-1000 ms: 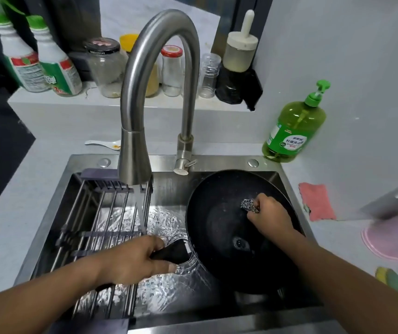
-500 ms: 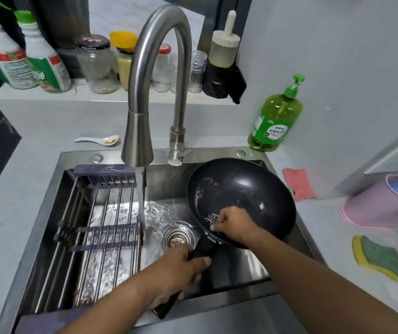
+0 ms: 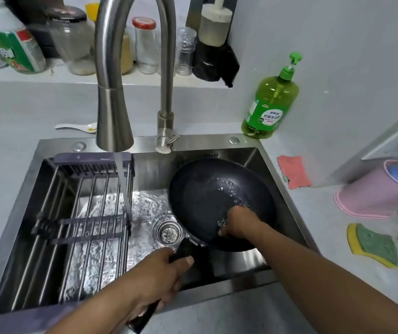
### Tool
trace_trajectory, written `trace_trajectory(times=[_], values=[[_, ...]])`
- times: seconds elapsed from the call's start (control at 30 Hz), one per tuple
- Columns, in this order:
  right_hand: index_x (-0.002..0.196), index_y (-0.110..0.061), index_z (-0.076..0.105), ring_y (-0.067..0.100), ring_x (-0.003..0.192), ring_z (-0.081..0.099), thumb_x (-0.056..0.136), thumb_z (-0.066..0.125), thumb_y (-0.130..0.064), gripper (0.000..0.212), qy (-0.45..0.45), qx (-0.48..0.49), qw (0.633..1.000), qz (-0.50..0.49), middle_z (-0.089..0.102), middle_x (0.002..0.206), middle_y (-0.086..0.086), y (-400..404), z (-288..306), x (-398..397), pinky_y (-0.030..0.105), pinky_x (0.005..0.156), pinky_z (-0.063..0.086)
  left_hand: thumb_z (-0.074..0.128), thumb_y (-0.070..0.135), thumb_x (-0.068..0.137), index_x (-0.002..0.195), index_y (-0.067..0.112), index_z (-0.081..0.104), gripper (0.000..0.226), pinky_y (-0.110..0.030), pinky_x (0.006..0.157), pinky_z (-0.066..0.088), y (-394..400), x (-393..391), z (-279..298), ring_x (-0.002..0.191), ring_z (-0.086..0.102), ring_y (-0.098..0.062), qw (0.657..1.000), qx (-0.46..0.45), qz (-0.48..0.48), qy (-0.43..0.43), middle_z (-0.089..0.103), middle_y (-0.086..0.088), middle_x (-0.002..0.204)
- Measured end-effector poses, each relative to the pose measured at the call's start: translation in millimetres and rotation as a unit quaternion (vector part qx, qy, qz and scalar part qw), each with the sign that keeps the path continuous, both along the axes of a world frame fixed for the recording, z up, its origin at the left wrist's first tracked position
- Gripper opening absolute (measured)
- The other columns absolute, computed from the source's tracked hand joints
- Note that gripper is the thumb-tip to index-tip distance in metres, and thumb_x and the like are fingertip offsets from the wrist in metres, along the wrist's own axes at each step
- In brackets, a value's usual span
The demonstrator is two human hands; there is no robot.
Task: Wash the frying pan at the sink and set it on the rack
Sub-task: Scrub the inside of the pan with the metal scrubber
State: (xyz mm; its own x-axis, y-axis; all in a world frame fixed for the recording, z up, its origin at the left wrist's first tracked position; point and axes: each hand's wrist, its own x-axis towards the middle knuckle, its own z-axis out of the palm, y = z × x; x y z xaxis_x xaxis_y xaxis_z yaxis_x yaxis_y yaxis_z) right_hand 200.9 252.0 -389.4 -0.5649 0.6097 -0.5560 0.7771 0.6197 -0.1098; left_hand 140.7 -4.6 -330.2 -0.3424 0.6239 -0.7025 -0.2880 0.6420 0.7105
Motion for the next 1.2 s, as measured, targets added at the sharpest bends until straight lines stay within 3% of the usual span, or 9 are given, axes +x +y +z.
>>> trace_trajectory(times=[0.17, 0.37, 0.57, 0.67, 0.83, 0.93, 1.07, 1.13, 1.2], values=[[0.121, -0.010, 0.065, 0.030, 0.117, 0.062, 0.076, 0.082, -0.044, 0.059, -0.054, -0.026, 0.998, 0.018, 0.065, 0.126, 0.011, -10.1, -20.8, 1.5, 0.034, 0.092, 0.051, 0.060, 0.031, 0.099, 0.083, 0.009, 0.052, 0.029, -0.021, 0.036, 0.033, -1.0, -21.6, 0.0, 0.037, 0.041, -0.013, 0.998, -0.046, -0.042, 0.023, 0.051, -0.003, 0.056], [0.121, -0.005, 0.065, 0.030, 0.114, 0.064, 0.077, 0.080, -0.044, 0.060, -0.076, -0.009, 0.997, 0.019, 0.068, 0.120, 0.013, -6.8, -44.8, -0.8, 0.031, 0.089, 0.052, 0.061, 0.034, 0.099, 0.101, 0.006, 0.054, 0.029, -0.022, 0.038, 0.035, 24.1, -44.0, -23.2, 0.039, 0.040, -0.011, 0.992, -0.059, -0.103, 0.043, 0.050, 0.000, 0.058], [0.130, -0.003, 0.061, 0.029, 0.125, 0.059, 0.086, 0.070, -0.052, 0.066, -0.088, -0.010, 0.995, 0.046, 0.063, 0.132, 0.016, -1.0, -65.2, 6.2, 0.031, 0.100, 0.047, 0.059, 0.029, 0.101, 0.100, 0.005, 0.057, 0.024, -0.022, 0.038, 0.041, 29.5, -61.6, -52.1, 0.040, 0.042, -0.011, 0.991, -0.082, -0.097, -0.041, 0.053, -0.002, 0.058], [0.137, -0.009, 0.057, 0.029, 0.127, 0.057, 0.086, 0.071, -0.048, 0.066, -0.086, -0.026, 0.995, 0.051, 0.061, 0.137, 0.013, 0.6, -71.6, 2.8, 0.032, 0.101, 0.046, 0.055, 0.035, 0.102, 0.111, 0.004, 0.057, 0.033, -0.025, 0.047, 0.051, 33.6, -65.7, -62.2, 0.047, 0.054, -0.014, 0.986, -0.110, -0.110, -0.058, 0.070, -0.011, 0.076], [0.139, -0.013, 0.056, 0.031, 0.128, 0.055, 0.088, 0.068, -0.045, 0.061, -0.077, -0.044, 0.996, 0.005, 0.058, 0.139, 0.013, 9.4, -83.8, 6.2, 0.035, 0.104, 0.047, 0.052, 0.063, 0.094, 0.107, 0.011, 0.070, 0.057, -0.028, 0.076, 0.054, 40.1, -62.8, -88.6, 0.074, 0.065, -0.017, 0.963, -0.149, -0.213, 0.076, 0.071, -0.002, 0.087], [0.127, -0.004, 0.063, 0.033, 0.121, 0.060, 0.091, 0.067, -0.025, 0.042, -0.077, -0.020, 0.997, -0.014, 0.063, 0.130, 0.018, 26.5, -96.4, 10.0, 0.035, 0.097, 0.048, 0.050, 0.060, 0.096, 0.105, 0.016, 0.063, 0.046, -0.024, 0.063, 0.049, 46.0, -56.5, -104.9, 0.064, 0.060, -0.013, 0.973, -0.123, -0.185, 0.068, 0.064, 0.001, 0.075], [0.117, -0.009, 0.068, 0.032, 0.112, 0.066, 0.082, 0.074, -0.024, 0.039, -0.056, 0.029, 0.996, -0.056, 0.069, 0.119, 0.016, 51.2, -111.1, 9.9, 0.034, 0.090, 0.053, 0.040, 0.067, 0.096, 0.107, -0.006, 0.064, 0.077, -0.030, 0.057, 0.051, 51.3, -52.6, -120.6, 0.045, 0.056, -0.022, 0.979, -0.130, -0.151, 0.031, 0.065, -0.018, 0.071], [0.115, -0.010, 0.072, 0.033, 0.108, 0.069, 0.080, 0.075, -0.026, 0.039, -0.013, 0.031, 0.997, -0.075, 0.072, 0.114, 0.016, 63.6, -120.7, -1.4, 0.033, 0.086, 0.054, 0.037, 0.068, 0.096, 0.110, -0.004, 0.066, 0.078, -0.033, 0.067, 0.058, 56.0, -53.8, -122.0, 0.057, 0.068, -0.030, 0.981, -0.129, -0.143, 0.033, 0.072, -0.024, 0.084], [0.117, -0.012, 0.071, 0.031, 0.108, 0.068, 0.081, 0.075, -0.028, 0.040, 0.034, 0.014, 0.996, -0.079, 0.071, 0.115, 0.015, 69.1, -124.7, -22.3, 0.032, 0.089, 0.053, 0.036, 0.064, 0.099, 0.117, 0.003, 0.064, 0.070, -0.037, 0.089, 0.056, 64.5, -51.6, -122.0, 0.093, 0.072, -0.035, 0.983, -0.109, -0.136, 0.054, 0.074, -0.020, 0.103]])
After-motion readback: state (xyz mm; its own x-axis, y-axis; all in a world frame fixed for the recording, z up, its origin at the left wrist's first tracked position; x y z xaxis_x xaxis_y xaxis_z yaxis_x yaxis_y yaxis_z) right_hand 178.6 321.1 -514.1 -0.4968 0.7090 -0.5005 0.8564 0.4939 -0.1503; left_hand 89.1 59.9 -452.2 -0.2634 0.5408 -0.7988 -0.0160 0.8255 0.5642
